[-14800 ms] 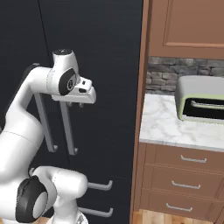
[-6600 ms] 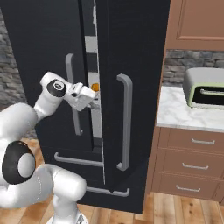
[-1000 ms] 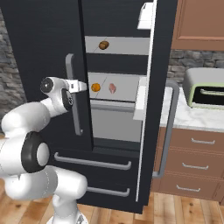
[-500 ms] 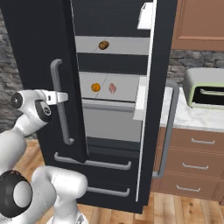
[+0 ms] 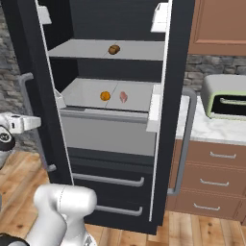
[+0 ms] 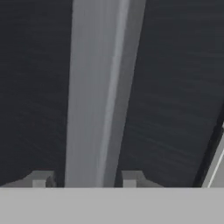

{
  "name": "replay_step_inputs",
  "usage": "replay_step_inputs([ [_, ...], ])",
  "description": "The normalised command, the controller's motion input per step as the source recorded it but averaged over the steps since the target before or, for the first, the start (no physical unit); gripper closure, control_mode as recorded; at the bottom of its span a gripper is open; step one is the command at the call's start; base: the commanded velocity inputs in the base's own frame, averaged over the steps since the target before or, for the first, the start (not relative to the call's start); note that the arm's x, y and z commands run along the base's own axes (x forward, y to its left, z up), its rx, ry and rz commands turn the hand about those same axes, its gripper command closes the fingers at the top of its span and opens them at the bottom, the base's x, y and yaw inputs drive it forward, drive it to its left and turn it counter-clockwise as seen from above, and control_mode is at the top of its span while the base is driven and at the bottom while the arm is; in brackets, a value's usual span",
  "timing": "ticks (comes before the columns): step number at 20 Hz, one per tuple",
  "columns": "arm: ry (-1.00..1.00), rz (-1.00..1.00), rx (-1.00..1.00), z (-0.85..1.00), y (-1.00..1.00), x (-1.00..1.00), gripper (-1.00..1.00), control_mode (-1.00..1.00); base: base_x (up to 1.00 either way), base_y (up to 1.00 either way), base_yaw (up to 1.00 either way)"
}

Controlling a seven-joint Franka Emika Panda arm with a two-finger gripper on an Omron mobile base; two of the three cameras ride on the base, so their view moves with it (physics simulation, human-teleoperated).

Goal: Open the fridge, remove the orange, potato, and steak, and place them on any counter.

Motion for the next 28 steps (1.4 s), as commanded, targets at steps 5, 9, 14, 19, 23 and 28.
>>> replay_step_inputs([
  [5,-0.04,-0.2,0.0,-0.12,0.57,-0.91,1.0,-1.0,0.0,0.0,0.0],
  [9,0.0,-0.26,0.0,-0.34,0.72,-0.26,1.0,-1.0,0.0,0.0,0.0],
  [14,-0.01,-0.34,0.0,-0.19,0.66,-0.04,-1.0,-1.0,0.0,0.0,0.0],
  [19,-0.06,-0.16,0.0,0.03,0.37,-0.42,-1.0,-1.0,0.0,0.0,0.0],
  [23,-0.08,0.13,0.26,0.03,-0.56,-0.98,-1.0,-1.0,0.0,0.0,0.0],
  [28,-0.2,0.36,0.47,0.14,-1.0,-0.61,-1.0,-1.0,0.0,0.0,0.0],
])
